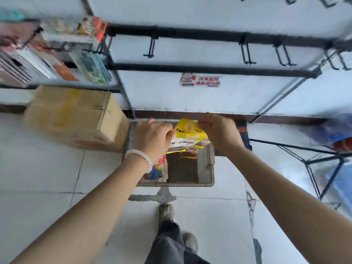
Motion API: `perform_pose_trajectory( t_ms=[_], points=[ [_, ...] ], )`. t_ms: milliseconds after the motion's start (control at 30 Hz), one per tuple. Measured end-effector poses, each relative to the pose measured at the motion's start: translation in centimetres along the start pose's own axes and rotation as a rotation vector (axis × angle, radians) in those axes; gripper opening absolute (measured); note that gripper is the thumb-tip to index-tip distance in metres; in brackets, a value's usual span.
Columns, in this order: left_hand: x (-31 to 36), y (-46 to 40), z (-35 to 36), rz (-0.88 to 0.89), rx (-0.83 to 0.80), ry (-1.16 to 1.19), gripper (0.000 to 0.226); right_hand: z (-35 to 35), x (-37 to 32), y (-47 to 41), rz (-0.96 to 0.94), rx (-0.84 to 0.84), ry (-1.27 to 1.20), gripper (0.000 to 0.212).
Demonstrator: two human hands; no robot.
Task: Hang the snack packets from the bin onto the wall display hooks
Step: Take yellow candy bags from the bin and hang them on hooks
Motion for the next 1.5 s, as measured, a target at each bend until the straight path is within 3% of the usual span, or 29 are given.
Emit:
perform_pose_trajectory(
  t_ms=[200,367,567,900,1500],
  points=[
    [3.6,-2.1,-12.8,0.003,0.183,-0.035,0.019,-11.8,-8.4,0.9,-0.183,0.153,0.017,0.013],
    [8.4,-4.7,-25.8,0.105,0.442,-0.067,0.017,-23.2,-15.7,1.5,-0.306,0.309,0.062,0.013],
    [12.0,-8.4,-36.2,0.179,0.617,-0.063,0.012,-33.3,-21.7,1.6,-0.408,0.505,0.084,0.013],
    [14.1,-15.0,-46.4,0.259,0.818,-0.026,0.014,-43.4,-27.7,-1.4,-0.466,0.704,0.081,0.011],
    [20.6,-28.8,-56.9,0.27,0.969,-0.084,0.01,-57.4,-33.8,-12.4,-0.698,0.715,0.113,0.007]
  ],
)
Point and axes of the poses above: each hand's wrist, its own y-axis away from the middle knuckle, its own z-axis out of the palm, x = y × z, the point moved 5 cm from there along -y, towards the middle knuckle, and after that the axes turned 2 degrees about -z, right-handed, at the moved point
